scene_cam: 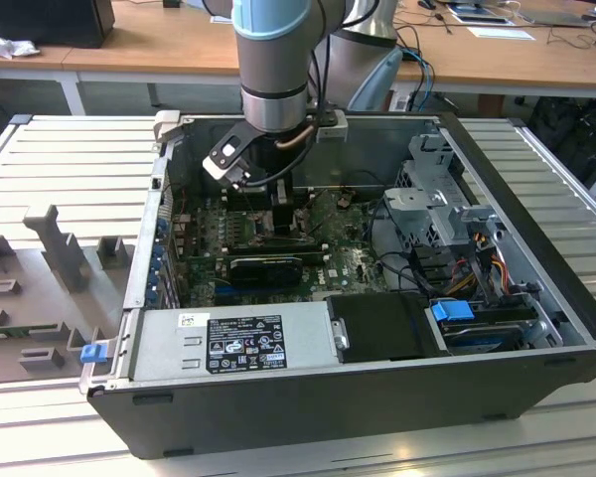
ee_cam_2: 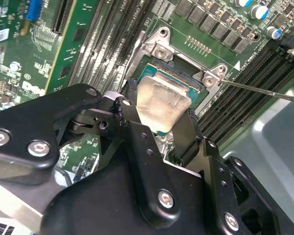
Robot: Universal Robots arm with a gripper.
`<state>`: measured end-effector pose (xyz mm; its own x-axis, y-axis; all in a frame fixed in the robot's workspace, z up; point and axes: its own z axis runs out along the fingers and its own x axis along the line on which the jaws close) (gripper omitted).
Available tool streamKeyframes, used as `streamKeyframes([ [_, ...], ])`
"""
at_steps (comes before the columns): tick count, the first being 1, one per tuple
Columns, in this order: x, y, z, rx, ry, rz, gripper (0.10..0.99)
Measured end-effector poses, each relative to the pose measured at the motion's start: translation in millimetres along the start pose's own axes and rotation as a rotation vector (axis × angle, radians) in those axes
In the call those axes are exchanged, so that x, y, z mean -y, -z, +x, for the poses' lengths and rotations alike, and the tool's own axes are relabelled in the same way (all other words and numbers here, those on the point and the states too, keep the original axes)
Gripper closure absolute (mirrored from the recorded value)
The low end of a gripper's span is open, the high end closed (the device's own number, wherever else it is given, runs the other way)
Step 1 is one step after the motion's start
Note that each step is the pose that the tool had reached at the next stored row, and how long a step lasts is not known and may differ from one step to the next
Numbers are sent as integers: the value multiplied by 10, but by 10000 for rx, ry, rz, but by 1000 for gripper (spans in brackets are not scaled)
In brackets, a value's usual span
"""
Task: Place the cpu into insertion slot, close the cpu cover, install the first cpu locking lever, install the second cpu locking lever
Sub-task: 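Place the cpu into insertion slot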
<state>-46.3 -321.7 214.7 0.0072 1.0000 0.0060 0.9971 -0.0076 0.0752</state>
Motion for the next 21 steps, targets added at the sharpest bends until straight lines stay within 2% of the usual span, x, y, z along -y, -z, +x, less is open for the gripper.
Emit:
streamKeyframes([
  [7, -15, -67, 29, 0, -2, 82, 557],
  [21, -28, -136, 53, 2, -12, 122, 557],
])
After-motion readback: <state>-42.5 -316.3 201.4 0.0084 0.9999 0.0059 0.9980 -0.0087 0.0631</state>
